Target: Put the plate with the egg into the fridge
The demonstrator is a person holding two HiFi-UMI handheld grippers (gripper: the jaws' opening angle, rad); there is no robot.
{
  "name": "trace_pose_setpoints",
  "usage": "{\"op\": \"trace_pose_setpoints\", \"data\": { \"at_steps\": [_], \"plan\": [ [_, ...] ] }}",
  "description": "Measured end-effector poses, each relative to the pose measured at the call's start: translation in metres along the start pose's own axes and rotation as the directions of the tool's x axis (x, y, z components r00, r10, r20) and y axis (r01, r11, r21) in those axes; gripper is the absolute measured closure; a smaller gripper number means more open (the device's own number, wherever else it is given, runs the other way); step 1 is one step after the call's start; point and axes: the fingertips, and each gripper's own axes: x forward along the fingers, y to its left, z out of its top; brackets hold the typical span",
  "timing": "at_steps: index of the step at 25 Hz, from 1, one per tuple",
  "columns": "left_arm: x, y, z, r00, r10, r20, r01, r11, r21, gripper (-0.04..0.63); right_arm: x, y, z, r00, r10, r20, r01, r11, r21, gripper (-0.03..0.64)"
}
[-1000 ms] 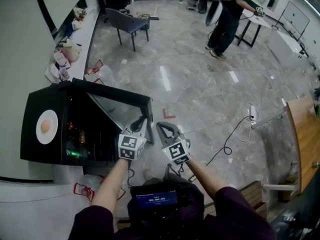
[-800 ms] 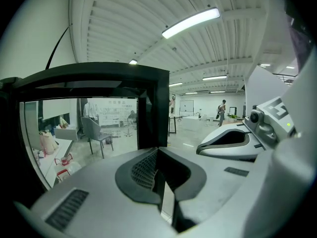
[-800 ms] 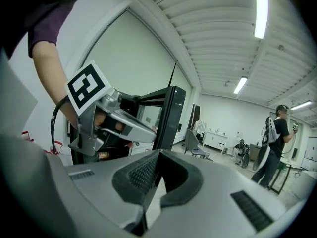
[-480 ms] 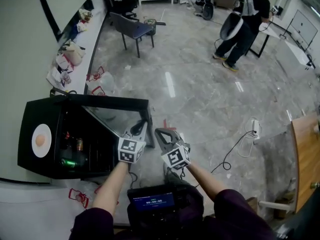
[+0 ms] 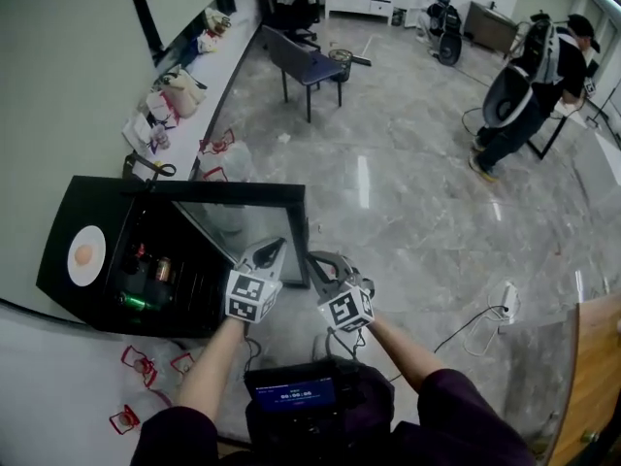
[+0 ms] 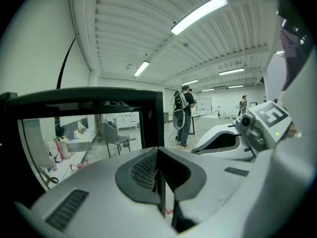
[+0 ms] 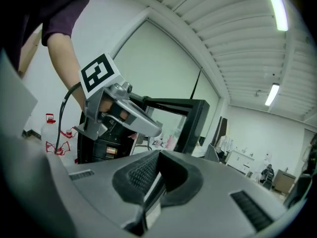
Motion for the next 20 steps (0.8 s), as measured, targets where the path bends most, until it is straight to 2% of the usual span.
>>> {"op": "trace_pose_setpoints", "data": {
  "at_steps": [4, 8, 11, 14, 16, 20],
  "plan": [
    [-0.049, 0.028, 0.012, 0.999, 0.041, -0.014, -0.039, 0.995, 0.095, 0.586, 0.030, 0.023, 0.038, 0.988, 0.120, 0.096, -0.107, 0.986, -0.128, 0.609],
    [-0.128, 0.090, 0.025, 0.983, 0.171, -0.074, -0.155, 0.970, 0.186, 0.586, 0.073, 0.076, 0.104, 0.937, 0.270, 0.223, -0.195, 0.931, -0.307, 0.609],
    [-0.198, 0.144, 0.043, 0.948, 0.278, -0.154, -0.238, 0.943, 0.233, 0.586, 0.103, 0.121, 0.160, 0.873, 0.388, 0.295, -0.215, 0.849, -0.483, 0.609],
    [-0.271, 0.195, 0.050, 0.900, 0.346, -0.266, -0.279, 0.925, 0.258, 0.586, 0.128, 0.168, 0.209, 0.799, 0.504, 0.329, -0.203, 0.741, -0.641, 0.607],
    [-0.314, 0.227, 0.044, 0.864, 0.358, -0.354, -0.277, 0.925, 0.259, 0.586, 0.147, 0.198, 0.235, 0.762, 0.557, 0.330, -0.182, 0.674, -0.716, 0.607],
    [-0.374, 0.264, 0.033, 0.818, 0.294, -0.494, -0.213, 0.953, 0.216, 0.586, 0.168, 0.244, 0.277, 0.730, 0.611, 0.306, -0.139, 0.571, -0.809, 0.606]
  ]
}}
